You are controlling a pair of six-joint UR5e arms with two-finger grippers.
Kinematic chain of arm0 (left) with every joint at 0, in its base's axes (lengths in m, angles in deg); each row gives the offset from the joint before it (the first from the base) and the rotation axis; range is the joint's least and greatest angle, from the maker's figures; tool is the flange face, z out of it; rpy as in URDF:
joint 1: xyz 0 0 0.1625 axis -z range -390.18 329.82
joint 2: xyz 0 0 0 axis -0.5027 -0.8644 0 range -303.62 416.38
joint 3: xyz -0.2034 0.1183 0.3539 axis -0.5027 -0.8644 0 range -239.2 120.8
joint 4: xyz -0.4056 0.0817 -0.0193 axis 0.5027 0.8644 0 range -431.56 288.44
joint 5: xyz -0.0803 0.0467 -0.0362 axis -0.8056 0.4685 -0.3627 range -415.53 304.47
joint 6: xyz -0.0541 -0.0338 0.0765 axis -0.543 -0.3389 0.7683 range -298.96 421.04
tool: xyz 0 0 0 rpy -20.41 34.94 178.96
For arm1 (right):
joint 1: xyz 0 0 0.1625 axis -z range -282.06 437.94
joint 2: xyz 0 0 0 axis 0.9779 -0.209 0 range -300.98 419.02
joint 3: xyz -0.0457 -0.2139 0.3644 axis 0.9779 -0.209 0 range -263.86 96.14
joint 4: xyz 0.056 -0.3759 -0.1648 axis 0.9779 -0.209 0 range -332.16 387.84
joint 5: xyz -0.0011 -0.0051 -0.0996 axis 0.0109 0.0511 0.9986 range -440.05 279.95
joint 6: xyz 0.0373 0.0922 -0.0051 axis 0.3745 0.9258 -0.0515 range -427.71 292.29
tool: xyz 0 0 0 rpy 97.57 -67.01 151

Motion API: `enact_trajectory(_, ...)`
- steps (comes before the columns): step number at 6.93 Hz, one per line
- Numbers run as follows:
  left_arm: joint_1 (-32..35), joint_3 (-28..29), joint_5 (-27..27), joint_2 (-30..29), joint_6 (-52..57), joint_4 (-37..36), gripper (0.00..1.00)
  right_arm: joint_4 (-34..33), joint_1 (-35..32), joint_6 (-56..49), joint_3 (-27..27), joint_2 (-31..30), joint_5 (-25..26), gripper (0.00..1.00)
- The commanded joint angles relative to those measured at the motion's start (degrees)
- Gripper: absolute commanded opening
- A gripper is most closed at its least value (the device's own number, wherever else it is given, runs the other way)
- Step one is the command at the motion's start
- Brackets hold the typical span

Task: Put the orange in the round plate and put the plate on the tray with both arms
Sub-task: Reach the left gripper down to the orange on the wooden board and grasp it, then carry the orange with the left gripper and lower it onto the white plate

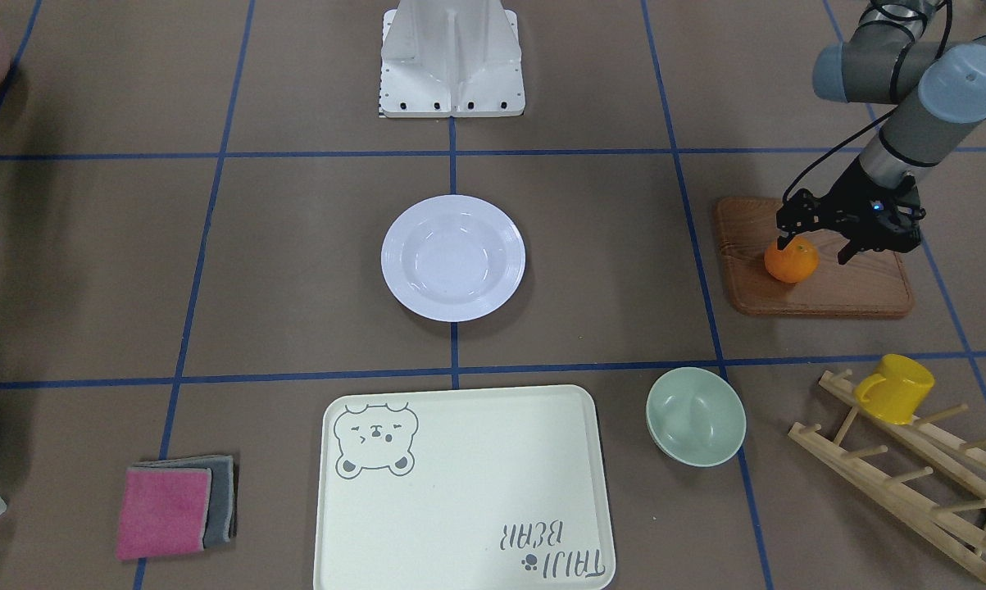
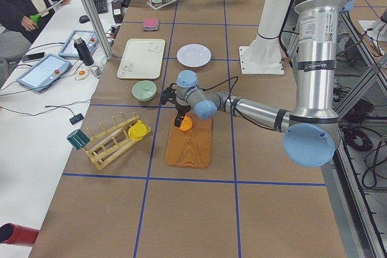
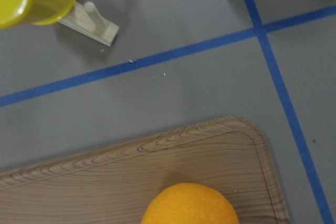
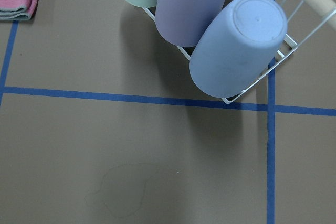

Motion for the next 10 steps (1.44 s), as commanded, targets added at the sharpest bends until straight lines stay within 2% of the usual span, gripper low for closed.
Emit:
enact_trajectory(1,-2.0,1.3,0.7,-0.1,0.0,0.2,0.98,-0.1,0.0,-0.1,0.0,0.0,0.3,1.00)
enact_trajectory(2,-2.1,1.6,0.7,-0.2,0.0,0.5,0.97,0.0,0.0,-0.1,-0.1,0.0,1.2,1.00)
enact_trajectory(3,-2.7,2.5,0.8,-0.1,-0.1,2.4,0.76,0.0,0.0,-0.1,-0.1,0.0,1.2,1.00)
enact_trajectory(4,-2.7,3.3,0.7,-0.2,-0.4,4.0,0.35,-0.1,0.0,-0.1,-0.1,0.0,1.2,1.00)
enact_trajectory(5,-2.6,1.5,0.6,-0.2,-2.4,4.4,0.00,0.0,0.0,-0.1,0.0,0.0,1.1,1.00)
enact_trajectory(6,-2.6,-3.2,-2.5,-0.9,-3.9,2.4,0.00,0.0,0.0,0.2,0.1,0.1,0.9,1.00)
enact_trajectory(7,-2.5,-5.9,-3.6,-5.7,-7.4,-4.9,0.00,0.2,0.1,0.7,0.1,0.3,0.7,1.00)
enact_trajectory(8,-2.7,-6.0,-2.9,-14.2,-12.5,-12.6,0.00,2.6,0.7,3.3,0.0,0.3,0.6,1.00)
enact_trajectory(10,-13.1,-5.4,4.1,-27.9,-24.2,-22.3,0.00,9.1,5.0,13.3,-0.1,0.9,0.8,1.00)
